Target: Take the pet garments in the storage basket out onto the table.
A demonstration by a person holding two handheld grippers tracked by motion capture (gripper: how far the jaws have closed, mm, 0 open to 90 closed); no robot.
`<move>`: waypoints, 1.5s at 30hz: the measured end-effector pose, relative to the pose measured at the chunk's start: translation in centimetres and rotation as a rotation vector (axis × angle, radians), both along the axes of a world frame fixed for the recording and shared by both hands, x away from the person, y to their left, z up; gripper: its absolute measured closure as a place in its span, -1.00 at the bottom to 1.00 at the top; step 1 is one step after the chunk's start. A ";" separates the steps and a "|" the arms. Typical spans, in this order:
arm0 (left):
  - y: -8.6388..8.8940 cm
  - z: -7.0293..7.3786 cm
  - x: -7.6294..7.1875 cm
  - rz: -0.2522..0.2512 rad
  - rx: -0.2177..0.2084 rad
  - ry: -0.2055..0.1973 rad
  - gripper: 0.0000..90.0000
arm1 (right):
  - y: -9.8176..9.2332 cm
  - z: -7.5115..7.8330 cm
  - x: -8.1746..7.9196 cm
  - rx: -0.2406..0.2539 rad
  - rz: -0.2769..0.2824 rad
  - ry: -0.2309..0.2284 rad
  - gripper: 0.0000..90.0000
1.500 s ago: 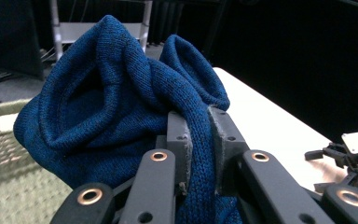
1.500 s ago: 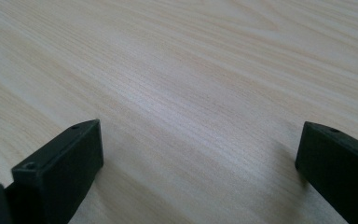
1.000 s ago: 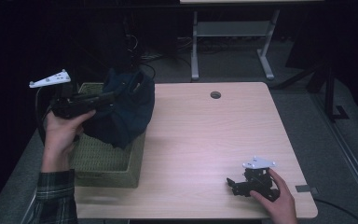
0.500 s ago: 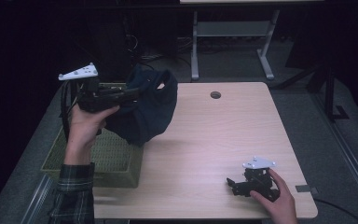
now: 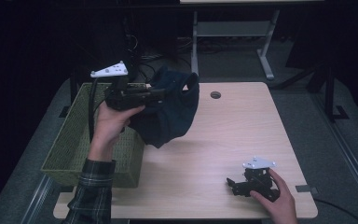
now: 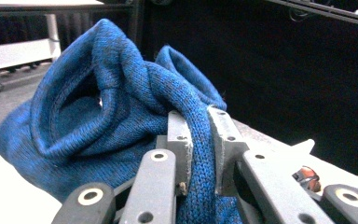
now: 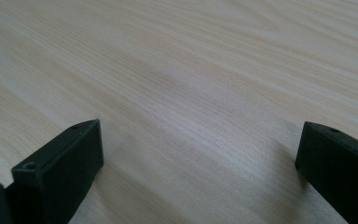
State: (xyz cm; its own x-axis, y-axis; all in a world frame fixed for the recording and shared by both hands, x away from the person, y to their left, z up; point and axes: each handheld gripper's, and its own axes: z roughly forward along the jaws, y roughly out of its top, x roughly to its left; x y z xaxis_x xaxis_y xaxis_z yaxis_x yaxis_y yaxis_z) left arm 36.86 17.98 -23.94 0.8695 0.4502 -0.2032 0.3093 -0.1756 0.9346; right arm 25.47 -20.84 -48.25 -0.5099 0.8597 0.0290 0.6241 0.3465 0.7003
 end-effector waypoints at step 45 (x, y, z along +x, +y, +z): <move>-15.4 -12.5 3.8 -0.186 0.186 0.141 0.77 | 0.0 0.0 0.0 0.002 -0.003 0.004 -0.99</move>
State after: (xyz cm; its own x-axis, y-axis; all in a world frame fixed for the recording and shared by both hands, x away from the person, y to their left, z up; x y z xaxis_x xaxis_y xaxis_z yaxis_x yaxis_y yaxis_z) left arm 40.62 2.55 -36.39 0.9098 0.3264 -0.2565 0.3800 -0.4061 0.8311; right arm 25.44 -20.82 -48.24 -0.5076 0.8610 0.0329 0.6280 0.3436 0.6982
